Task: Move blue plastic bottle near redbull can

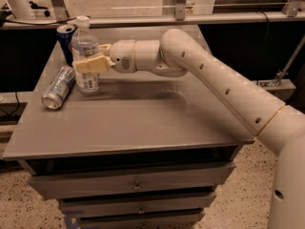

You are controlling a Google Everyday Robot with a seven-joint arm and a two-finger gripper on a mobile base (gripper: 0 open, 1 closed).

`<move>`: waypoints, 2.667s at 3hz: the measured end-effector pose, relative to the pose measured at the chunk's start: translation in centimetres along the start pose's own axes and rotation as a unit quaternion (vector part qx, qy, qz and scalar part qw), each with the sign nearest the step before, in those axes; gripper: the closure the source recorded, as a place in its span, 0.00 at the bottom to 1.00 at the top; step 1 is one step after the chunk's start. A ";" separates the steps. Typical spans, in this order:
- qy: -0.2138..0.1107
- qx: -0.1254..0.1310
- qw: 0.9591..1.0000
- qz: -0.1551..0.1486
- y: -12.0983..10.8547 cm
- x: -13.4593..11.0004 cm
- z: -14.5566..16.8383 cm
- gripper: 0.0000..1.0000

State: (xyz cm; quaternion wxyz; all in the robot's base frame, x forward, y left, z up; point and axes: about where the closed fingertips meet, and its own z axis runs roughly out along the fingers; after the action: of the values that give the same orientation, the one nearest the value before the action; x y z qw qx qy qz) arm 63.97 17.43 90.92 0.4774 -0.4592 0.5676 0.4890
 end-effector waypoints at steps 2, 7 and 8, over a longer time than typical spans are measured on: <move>0.029 -0.022 0.998 -0.041 -0.1 0.7 1.9 0.59; 0.043 0.008 0.997 -0.058 -0.5 0.0 -1.6 0.00; 0.052 0.084 0.989 -0.109 -2.0 -5.0 -9.8 0.00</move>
Offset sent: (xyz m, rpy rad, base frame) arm 0.0057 0.0196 -0.0122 -0.0964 -0.1204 0.0759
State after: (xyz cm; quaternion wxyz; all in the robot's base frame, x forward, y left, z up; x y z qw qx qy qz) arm 65.65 7.75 96.28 0.5346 -0.5015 0.5772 0.3598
